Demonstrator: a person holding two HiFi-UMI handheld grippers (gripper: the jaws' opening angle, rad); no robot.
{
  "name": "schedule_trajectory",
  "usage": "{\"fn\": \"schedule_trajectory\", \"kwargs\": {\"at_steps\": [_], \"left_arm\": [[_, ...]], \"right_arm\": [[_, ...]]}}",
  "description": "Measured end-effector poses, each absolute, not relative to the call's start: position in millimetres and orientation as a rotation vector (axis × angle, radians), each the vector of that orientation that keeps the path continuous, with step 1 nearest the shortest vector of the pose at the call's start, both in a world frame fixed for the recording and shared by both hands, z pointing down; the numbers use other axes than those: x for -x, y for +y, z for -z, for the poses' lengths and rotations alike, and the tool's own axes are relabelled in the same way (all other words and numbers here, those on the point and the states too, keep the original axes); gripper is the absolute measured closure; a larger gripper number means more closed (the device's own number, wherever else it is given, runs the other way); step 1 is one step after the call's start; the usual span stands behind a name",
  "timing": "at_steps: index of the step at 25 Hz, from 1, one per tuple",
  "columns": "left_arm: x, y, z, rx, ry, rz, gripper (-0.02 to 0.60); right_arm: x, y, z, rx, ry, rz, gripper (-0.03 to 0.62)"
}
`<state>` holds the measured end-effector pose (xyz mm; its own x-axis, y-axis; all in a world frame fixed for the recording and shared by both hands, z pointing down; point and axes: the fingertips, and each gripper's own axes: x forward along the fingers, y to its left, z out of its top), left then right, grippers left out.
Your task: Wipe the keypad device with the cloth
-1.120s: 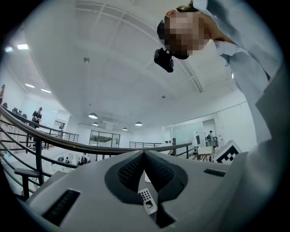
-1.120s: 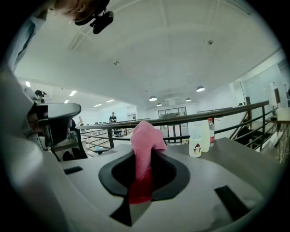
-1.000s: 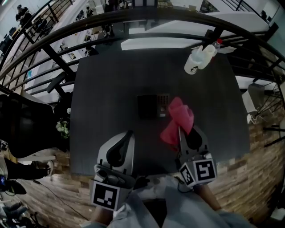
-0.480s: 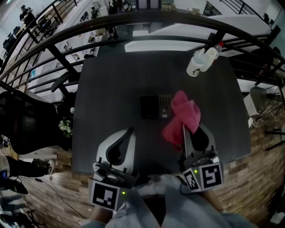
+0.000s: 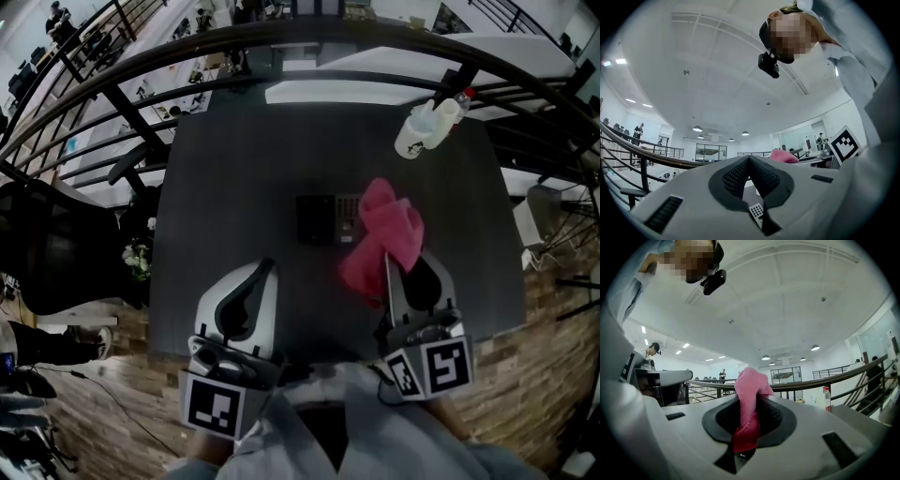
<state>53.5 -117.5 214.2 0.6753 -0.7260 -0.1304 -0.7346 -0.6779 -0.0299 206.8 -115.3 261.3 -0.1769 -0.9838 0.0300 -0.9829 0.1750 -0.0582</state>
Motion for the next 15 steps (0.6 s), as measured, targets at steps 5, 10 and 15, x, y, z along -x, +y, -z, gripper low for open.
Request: {"fn": "schedule_trajectory", "kwargs": {"at_steps": [5, 10, 15], "left_arm": [[-53.5, -117.5, -214.0, 2.803, 1.236, -0.176, 0.577], [-52.9, -116.1, -215.6, 2.809, 1.23, -0.175, 0.577], [-53.0, -113.3, -216.1, 2.812, 1.229, -0.172, 0.577]], "right_arm": [[-208.5, -115.0, -262.8, 2.007, 2.4, 0.106, 0.523], [-207.5, -114.2, -265.8, 2.011, 2.4, 0.116, 0.523], [-207.5, -111.5, -266.8, 2.014, 2.403, 0.125, 0.523]]}}
